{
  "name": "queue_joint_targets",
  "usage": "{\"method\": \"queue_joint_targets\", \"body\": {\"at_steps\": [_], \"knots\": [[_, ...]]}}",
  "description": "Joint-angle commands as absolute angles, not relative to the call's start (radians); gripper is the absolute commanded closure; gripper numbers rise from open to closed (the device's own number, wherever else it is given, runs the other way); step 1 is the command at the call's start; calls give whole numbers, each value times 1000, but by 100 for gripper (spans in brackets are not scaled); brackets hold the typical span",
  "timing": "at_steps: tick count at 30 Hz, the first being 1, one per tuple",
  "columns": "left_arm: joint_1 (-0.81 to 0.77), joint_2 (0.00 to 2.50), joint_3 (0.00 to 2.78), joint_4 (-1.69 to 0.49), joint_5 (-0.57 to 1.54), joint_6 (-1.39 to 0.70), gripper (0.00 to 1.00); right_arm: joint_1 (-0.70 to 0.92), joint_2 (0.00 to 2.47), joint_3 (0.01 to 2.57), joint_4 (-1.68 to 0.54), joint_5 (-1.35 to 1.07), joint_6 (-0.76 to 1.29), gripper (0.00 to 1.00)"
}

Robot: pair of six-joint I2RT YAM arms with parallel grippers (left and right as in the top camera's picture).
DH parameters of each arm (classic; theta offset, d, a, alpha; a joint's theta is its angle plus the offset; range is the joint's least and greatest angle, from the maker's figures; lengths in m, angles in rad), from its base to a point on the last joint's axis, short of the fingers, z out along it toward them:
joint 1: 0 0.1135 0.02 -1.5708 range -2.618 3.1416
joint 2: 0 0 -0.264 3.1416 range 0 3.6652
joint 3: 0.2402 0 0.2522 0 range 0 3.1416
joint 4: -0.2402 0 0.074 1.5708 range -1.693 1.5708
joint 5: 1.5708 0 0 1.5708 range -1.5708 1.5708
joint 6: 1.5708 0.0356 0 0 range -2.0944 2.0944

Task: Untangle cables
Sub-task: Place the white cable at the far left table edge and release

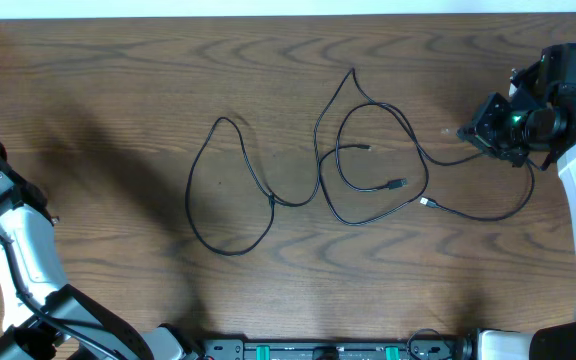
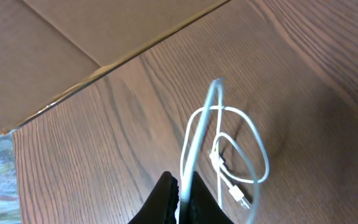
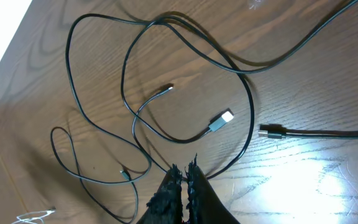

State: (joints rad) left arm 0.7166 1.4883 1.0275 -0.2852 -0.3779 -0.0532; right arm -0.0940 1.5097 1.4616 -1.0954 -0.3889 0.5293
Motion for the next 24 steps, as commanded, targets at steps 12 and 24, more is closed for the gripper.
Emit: {"method": "queue_joint_targets", "body": {"at_steps": [12, 24], "knots": [[720, 1493, 1034, -284, -373, -66, 92, -90, 1510, 1468, -1096, -396, 515, 96], [719, 1491, 1034, -284, -276, -65, 13, -90, 1510, 1468, -1093, -396, 515, 95]]}}
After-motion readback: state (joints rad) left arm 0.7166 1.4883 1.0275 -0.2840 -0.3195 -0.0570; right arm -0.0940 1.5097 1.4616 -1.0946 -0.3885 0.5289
